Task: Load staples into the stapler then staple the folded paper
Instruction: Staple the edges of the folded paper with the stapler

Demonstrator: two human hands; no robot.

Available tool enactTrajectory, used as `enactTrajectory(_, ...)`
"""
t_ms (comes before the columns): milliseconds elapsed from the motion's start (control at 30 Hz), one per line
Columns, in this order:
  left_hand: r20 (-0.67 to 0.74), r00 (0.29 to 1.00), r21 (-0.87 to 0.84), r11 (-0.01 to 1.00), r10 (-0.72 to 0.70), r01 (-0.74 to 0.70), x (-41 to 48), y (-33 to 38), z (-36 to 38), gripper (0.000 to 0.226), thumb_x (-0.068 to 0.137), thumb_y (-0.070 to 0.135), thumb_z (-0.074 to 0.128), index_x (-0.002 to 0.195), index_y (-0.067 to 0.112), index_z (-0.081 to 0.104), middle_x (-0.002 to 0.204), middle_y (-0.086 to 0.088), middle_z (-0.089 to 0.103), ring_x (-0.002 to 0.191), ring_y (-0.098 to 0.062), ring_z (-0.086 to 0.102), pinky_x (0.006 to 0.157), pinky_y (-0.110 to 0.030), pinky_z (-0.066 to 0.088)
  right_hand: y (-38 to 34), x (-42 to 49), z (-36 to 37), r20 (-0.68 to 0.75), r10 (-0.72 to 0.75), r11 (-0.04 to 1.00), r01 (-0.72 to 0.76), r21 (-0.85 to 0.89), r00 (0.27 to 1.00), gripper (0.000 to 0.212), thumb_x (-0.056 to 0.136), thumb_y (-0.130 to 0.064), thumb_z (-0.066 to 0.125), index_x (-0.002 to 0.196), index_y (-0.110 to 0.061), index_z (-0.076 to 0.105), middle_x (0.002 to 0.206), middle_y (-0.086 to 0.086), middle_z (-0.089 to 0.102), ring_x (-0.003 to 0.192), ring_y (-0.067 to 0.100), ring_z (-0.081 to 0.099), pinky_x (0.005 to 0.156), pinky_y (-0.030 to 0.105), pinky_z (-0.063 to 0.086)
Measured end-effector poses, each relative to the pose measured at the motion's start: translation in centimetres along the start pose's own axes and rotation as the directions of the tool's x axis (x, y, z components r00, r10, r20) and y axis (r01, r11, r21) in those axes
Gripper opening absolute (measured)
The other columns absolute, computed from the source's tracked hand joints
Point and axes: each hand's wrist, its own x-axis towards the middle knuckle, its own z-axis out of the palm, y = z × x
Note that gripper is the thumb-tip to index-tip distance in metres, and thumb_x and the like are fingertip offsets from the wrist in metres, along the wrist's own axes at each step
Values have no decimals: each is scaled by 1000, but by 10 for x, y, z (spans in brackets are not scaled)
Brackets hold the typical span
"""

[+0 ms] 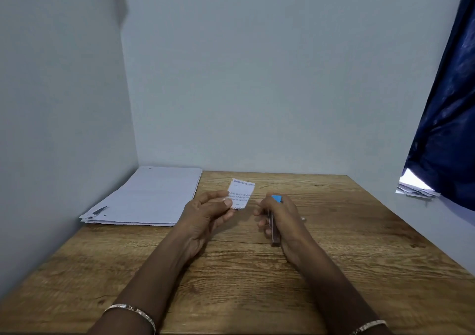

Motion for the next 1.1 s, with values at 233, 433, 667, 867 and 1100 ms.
enactTrajectory(233, -59, 998, -50, 999, 9, -12, 2, -1, -3, 29, 82, -4, 75, 110, -7, 69, 104, -21, 78, 92, -25, 78, 67, -23, 62, 5, -2, 4, 155, 56, 998, -51, -31, 986, 34, 94, -29, 71, 123, -20, 54, 108, 2, 80, 91, 18, 77, 65, 31, 50)
enactTrajectory(433, -30, 999, -10, 1000, 15, -16, 1, -1, -3, 27, 88, 2, 71, 114, -1, 67, 103, -17, 79, 94, -25, 78, 69, -31, 64, 10, -4, 6, 228, -17, 999, 6, 49, 974, 36, 90, -16, 76, 121, -13, 57, 113, 7, 79, 107, 26, 75, 74, 34, 53)
enactTrajectory(667, 68, 998, 134, 991, -10, 1, -7, 0, 5, 35, 87, 9, 74, 119, -4, 66, 102, -18, 79, 89, -23, 79, 66, -26, 63, 7, -3, 2, 211, -95, 995, 88, 42, 973, 41, 83, -11, 83, 122, -14, 70, 117, 10, 77, 113, 29, 72, 97, 44, 59)
enactTrajectory(867, 71, 997, 208, 976, 42, -56, -11, 0, 9, 33, 84, 8, 78, 112, -6, 67, 98, -17, 80, 82, -19, 78, 61, -23, 62, 7, -3, 0, 228, -132, 991, 123, 51, 965, 33, 79, -11, 85, 110, -19, 77, 112, 9, 80, 105, 25, 76, 91, 38, 61)
enactTrajectory(1100, 82, 997, 251, 967, 15, -36, -11, -3, 7, 26, 80, 13, 82, 102, 2, 74, 102, -14, 80, 91, -21, 78, 60, -23, 61, 8, -2, -1, 141, -170, 984, 176, -31, 975, 26, 79, -13, 86, 104, -17, 79, 104, 7, 81, 106, 29, 75, 93, 43, 60)
